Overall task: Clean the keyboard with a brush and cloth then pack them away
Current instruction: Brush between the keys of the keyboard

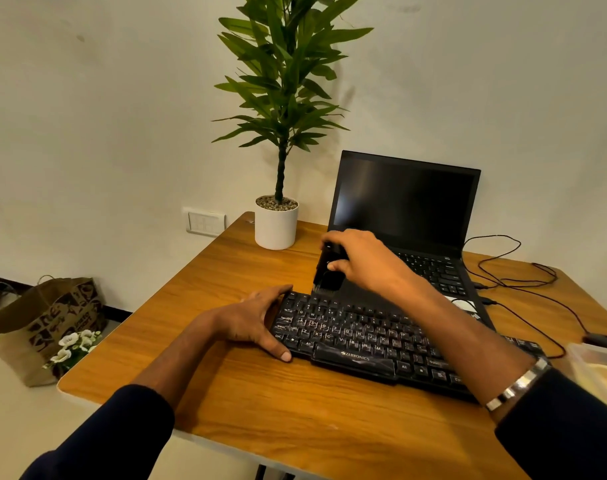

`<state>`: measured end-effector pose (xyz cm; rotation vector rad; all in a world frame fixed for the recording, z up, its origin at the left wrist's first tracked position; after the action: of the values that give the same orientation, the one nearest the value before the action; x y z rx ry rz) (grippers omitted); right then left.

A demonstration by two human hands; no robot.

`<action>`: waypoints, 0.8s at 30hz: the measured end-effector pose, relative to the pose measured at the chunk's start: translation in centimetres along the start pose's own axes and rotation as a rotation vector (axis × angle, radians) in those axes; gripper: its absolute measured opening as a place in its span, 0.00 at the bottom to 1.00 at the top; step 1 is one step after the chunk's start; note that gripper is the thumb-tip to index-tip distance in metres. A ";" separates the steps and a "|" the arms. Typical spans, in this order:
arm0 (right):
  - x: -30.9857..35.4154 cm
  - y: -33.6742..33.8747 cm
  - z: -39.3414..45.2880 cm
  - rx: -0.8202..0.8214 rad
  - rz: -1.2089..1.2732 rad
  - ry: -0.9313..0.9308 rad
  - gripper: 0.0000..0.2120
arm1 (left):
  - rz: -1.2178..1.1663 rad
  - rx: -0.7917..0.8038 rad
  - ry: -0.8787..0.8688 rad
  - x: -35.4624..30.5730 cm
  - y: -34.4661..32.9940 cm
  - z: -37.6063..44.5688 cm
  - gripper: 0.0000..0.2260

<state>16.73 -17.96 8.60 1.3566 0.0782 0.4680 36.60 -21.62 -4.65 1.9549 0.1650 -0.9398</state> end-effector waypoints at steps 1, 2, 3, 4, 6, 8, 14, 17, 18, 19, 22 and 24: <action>-0.4 -0.2 -0.2 -0.001 -0.024 -0.019 0.22 | -0.001 0.000 0.000 0.0 0.0 0.0 0.61; -0.6 -0.6 -0.4 0.017 -0.031 -0.031 0.21 | 0.000 -0.002 -0.001 0.0 0.0 0.0 0.61; -0.7 -1.1 -0.7 0.042 -0.024 -0.036 0.20 | 0.000 -0.002 -0.001 0.1 0.0 0.0 0.61; -0.6 -1.5 -1.0 0.063 -0.013 -0.034 0.19 | -0.002 0.001 -0.001 0.1 0.0 0.1 0.61; -0.4 -1.7 -1.5 0.089 0.004 -0.012 0.19 | -0.008 0.003 -0.001 0.1 0.1 0.1 0.61; -0.3 -1.2 -1.8 0.107 0.025 0.000 0.19 | -0.008 -0.007 0.002 0.2 0.1 0.1 0.60; -1.7 0.9 -1.8 0.033 0.018 -0.030 0.18 | -0.026 0.008 -0.001 0.4 0.1 0.3 0.60; -2.5 0.3 -2.1 0.023 -0.044 -0.085 0.18 | -0.036 0.015 0.006 0.4 0.1 0.3 0.61; -2.6 -0.2 -2.2 0.038 -0.053 -0.087 0.18 | -0.038 0.014 0.006 0.4 0.0 0.3 0.61; -2.6 -0.5 -2.5 0.053 -0.051 -0.080 0.17 | -0.039 0.013 0.004 0.3 0.0 0.3 0.61; -2.4 -0.7 -3.0 0.101 -0.017 -0.048 0.17 | -0.033 0.006 0.006 0.4 0.1 0.3 0.61; -2.7 0.0 -3.3 0.116 0.039 -0.053 0.16 | -0.030 0.007 0.006 0.5 0.1 0.4 0.60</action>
<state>13.26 -15.94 7.30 1.4855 0.0355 0.4657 36.75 -22.07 -5.03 1.9666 0.1952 -0.9549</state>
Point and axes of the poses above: each hand's wrist, its own z-axis towards the middle knuckle, its own y-axis out of the back of the hand, x = y × z, the point moved 3 cm from there along z, towards the middle knuckle, and after that the axes turned 4 degrees about y, right-handed, at the moved point
